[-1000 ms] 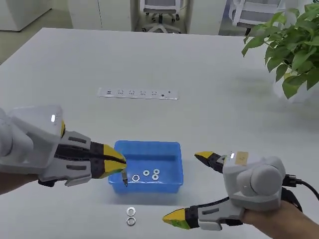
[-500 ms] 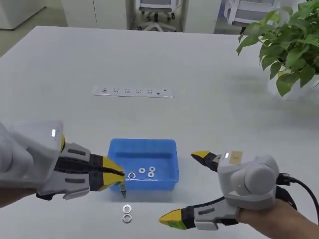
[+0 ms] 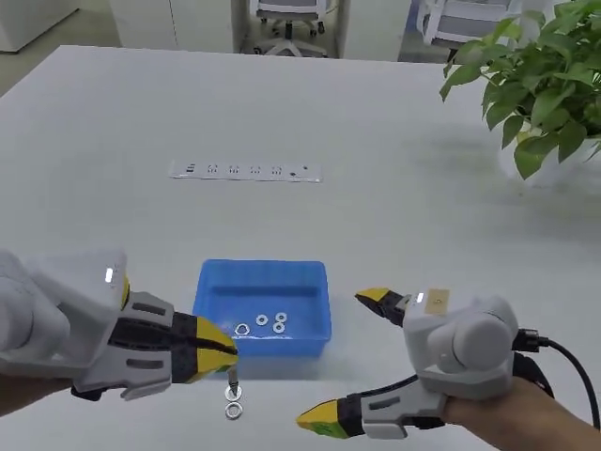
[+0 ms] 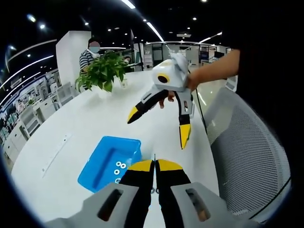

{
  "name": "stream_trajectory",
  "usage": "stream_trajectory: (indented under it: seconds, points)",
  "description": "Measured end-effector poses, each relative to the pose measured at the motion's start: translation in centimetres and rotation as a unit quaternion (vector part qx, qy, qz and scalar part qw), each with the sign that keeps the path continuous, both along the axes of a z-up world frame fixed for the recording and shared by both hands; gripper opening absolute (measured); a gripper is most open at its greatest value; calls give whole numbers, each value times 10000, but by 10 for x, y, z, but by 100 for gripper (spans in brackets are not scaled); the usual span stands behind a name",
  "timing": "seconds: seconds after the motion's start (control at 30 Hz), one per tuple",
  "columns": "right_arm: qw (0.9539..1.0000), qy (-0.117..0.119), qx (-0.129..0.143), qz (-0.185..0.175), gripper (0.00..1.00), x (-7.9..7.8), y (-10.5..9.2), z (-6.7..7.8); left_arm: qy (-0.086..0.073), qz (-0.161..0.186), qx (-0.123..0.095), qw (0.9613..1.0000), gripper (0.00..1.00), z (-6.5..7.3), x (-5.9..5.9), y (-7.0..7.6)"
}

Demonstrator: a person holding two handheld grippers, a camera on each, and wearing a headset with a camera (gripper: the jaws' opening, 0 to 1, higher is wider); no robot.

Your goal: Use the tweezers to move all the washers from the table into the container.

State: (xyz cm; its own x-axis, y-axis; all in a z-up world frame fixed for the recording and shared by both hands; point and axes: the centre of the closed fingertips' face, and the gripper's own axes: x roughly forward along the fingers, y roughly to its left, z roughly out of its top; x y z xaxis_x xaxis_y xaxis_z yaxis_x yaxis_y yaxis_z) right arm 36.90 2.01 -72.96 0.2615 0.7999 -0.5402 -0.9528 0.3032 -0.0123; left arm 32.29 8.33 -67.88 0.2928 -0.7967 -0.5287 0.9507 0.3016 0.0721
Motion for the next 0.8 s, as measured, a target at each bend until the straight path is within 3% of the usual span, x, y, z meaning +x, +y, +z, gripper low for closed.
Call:
stream_trajectory:
  seconds: [0.4,0.8]
  points:
    - [10000,-15,-64,32,100,-2,-1,-3,158,-45,27,9999,5,-11,-7,-1]
    - [9999,15,-123,120,99,-7,2,-6,213,-60,48,9997,5,-17,-10,-4]
